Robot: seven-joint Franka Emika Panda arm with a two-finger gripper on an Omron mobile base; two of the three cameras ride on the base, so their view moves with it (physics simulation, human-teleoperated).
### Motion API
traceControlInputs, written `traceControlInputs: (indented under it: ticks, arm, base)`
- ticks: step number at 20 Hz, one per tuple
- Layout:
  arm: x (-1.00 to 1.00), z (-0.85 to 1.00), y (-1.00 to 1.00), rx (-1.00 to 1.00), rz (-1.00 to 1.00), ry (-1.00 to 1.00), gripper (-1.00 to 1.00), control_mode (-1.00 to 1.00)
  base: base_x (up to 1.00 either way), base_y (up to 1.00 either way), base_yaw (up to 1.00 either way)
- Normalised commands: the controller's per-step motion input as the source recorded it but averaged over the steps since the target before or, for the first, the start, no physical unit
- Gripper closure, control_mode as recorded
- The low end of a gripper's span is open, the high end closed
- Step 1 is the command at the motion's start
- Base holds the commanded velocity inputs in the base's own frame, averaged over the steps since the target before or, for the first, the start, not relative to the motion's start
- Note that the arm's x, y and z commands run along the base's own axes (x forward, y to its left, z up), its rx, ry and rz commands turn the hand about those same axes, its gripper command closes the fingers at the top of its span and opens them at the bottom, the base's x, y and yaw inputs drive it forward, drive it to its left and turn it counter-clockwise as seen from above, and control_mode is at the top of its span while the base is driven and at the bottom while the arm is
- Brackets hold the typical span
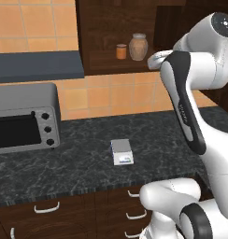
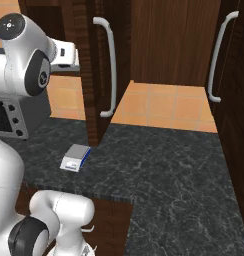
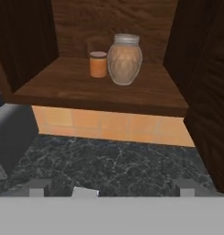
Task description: Pick the honey bottle and place it on the digital scale for weighing, and close the cabinet.
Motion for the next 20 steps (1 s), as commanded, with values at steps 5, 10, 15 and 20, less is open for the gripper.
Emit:
traceControlInputs:
  ticks: [5, 10, 15, 20]
  arm:
    - [0.49, 0.29, 0.00, 0.00, 0.00, 0.00, -1.00, -1.00]
    - [0.56, 0.18, 0.00, 0.00, -0.01, 0.00, -1.00, -1.00]
    - [0.50, 0.38, 0.01, 0.00, 0.00, -0.06, -1.00, -1.00]
    - [0.66, 0.14, 0.04, 0.07, 0.00, -0.17, -1.00, -1.00]
  base:
    - [0.00, 0.00, 0.00]
    - [0.00, 0.00, 0.00]
    - [0.00, 0.00, 0.00]
    - [0.00, 0.00, 0.00]
